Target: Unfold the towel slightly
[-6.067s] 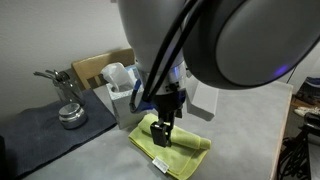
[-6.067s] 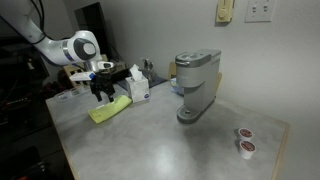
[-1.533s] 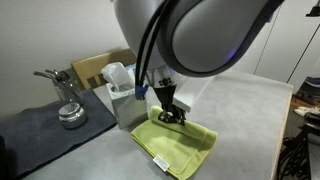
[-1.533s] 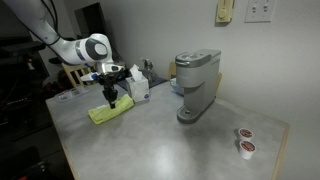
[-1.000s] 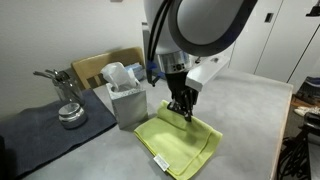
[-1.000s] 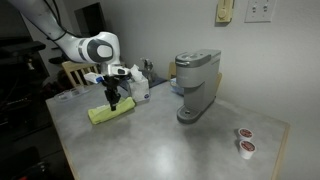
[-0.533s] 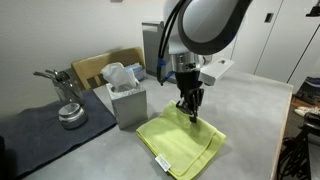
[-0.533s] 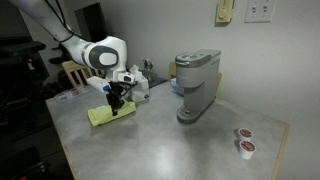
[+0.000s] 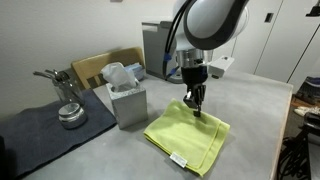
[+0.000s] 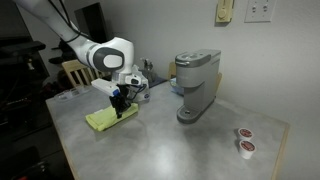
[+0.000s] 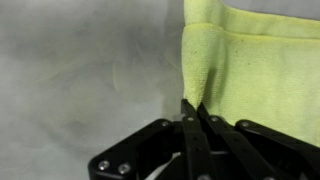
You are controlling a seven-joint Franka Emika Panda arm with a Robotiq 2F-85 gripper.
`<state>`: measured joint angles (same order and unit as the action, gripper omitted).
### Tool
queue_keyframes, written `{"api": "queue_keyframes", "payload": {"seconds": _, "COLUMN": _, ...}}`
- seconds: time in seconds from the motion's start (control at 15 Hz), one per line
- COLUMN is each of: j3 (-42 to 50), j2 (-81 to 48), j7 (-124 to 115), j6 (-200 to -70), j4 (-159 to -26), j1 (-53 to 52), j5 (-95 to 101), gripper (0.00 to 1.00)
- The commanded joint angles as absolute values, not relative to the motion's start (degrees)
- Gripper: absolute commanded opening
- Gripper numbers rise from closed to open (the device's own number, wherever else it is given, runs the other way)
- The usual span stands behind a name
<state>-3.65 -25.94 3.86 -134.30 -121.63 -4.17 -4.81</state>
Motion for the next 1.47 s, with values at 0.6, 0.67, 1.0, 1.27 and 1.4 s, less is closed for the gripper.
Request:
{"api": "queue_keyframes", "payload": {"seconds": 0.6, "j3": -4.6, "j2": -24.0, "j7": 8.7, "j6": -133.5, "j4": -123.8, "j1": -2.1, "j5": -4.9, "gripper": 0.42}}
{"api": "queue_keyframes", "payload": {"seconds": 0.67, "j3": -4.6, "j2": -23.6, "j7": 8.2, "j6": -133.7, "j4": -123.9, "j1": -2.4, "j5": -4.5, "gripper": 0.50}}
{"api": "queue_keyframes", "payload": {"seconds": 1.0, "j3": -4.9, "j2": -15.8, "j7": 4.9, "j6": -135.2, "j4": -126.5, "j1": -4.8, "j5": -2.8, "gripper": 0.85}}
{"api": "queue_keyframes", "payload": {"seconds": 1.27, "j3": -5.5, "j2": -8.1, "j7": 0.4, "j6": -133.8, "j4": -127.5, "j1": -6.6, "j5": -3.2, "gripper": 1.00}}
{"api": "queue_keyframes", "payload": {"seconds": 1.4, "j3": -5.8, "j2": -5.1, "j7": -2.2, "j6": -133.5, "j4": -127.7, "j1": -7.2, "j5": -3.3, "gripper": 1.00}}
